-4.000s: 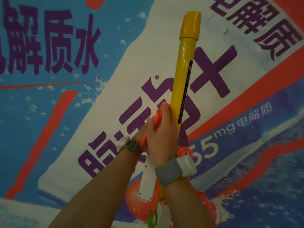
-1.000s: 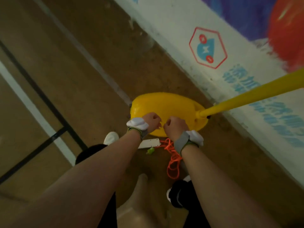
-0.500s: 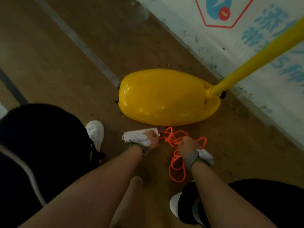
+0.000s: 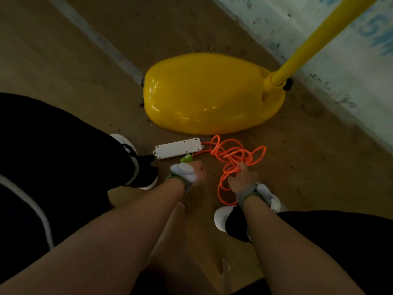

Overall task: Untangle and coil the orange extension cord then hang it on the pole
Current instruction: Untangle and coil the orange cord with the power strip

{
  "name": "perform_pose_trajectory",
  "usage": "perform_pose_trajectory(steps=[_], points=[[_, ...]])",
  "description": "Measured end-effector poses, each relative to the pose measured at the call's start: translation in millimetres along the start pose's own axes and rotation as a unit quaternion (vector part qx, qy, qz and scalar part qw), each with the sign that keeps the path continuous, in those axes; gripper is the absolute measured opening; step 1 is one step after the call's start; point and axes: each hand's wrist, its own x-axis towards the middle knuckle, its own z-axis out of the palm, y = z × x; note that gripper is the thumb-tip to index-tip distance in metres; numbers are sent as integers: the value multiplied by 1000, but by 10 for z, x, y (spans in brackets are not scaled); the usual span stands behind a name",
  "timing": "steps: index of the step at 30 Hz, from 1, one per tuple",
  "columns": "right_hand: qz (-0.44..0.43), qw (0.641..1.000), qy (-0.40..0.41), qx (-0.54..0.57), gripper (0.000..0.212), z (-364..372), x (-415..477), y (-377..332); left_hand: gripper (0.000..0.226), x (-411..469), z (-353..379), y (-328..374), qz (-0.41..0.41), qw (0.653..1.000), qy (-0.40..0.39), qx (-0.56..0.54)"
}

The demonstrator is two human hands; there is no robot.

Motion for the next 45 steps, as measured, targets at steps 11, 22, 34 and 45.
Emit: perform_pose_trajectory(steps=[11, 22, 34, 45], points=[[91, 917, -8, 388, 38, 134, 589, 44, 34, 248, 170, -274, -19, 997, -28, -64], [159, 799, 2, 579, 12, 97, 106, -240, 26, -184, -75, -100, 10, 985, 35, -168], [29, 652, -183, 735, 6, 12, -805, -645, 23, -752, -206, -141, 28, 927, 59, -370], [-67, 655, -263, 705, 24, -297, -1215, -807, 54, -898, -493, -187, 119, 700, 7, -704]])
